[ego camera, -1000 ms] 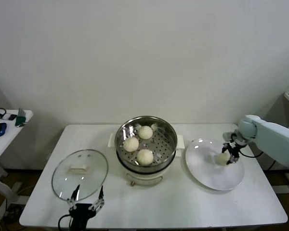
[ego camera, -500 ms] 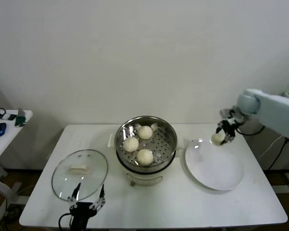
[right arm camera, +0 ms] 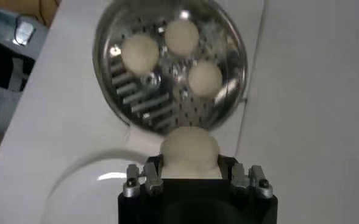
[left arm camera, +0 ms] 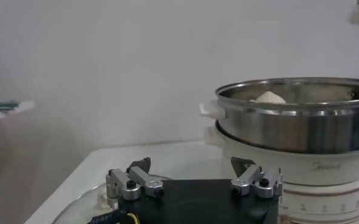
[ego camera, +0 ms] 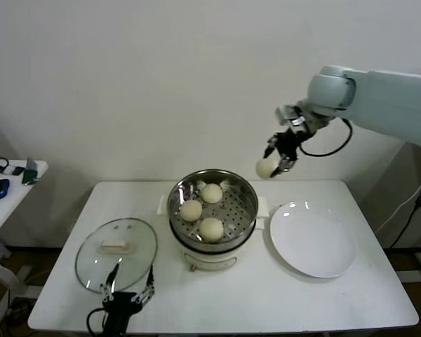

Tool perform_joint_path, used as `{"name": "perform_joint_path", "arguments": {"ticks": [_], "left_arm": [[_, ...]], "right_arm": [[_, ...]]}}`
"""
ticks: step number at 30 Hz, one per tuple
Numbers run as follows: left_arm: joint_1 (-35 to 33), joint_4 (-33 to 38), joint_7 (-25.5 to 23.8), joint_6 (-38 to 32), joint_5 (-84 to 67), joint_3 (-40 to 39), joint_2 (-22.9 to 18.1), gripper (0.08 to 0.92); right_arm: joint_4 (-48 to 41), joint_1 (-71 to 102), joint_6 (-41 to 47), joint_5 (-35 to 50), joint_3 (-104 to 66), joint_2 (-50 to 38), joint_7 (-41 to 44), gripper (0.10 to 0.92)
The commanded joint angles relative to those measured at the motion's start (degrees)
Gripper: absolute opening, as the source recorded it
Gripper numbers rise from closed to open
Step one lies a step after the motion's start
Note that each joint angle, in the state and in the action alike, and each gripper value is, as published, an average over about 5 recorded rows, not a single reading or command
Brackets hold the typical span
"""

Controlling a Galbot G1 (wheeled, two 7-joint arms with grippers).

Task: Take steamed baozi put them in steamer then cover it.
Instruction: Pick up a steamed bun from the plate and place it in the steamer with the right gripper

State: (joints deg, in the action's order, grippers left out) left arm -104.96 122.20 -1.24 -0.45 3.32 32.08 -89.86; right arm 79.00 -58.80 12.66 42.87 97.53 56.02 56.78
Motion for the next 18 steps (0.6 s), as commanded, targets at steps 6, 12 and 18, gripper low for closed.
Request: {"name": "perform_joint_path", "arguments": {"ticks": [6, 12, 18], "left_arm": [[-0.7, 0.8, 0.0, -0.2, -0.1, 0.3, -0.1, 0.823], [-0.9, 0.9, 0.0, -0.4, 0.0, 0.3, 0.0, 0.823], [-1.0, 1.0, 0.0, -0.4, 0.2, 0.3, 0.0, 0.823]], "right_arm": [[2.5, 10.1, 6.7, -0.5, -0.1, 9.8, -8.7, 0.619], [-0.2, 16.4, 7.8, -5.5, -1.8, 10.0, -10.7, 0.619], [-1.8, 19.2, 8.2, -7.3, -3.1, 10.1, -11.5, 0.619]]}}
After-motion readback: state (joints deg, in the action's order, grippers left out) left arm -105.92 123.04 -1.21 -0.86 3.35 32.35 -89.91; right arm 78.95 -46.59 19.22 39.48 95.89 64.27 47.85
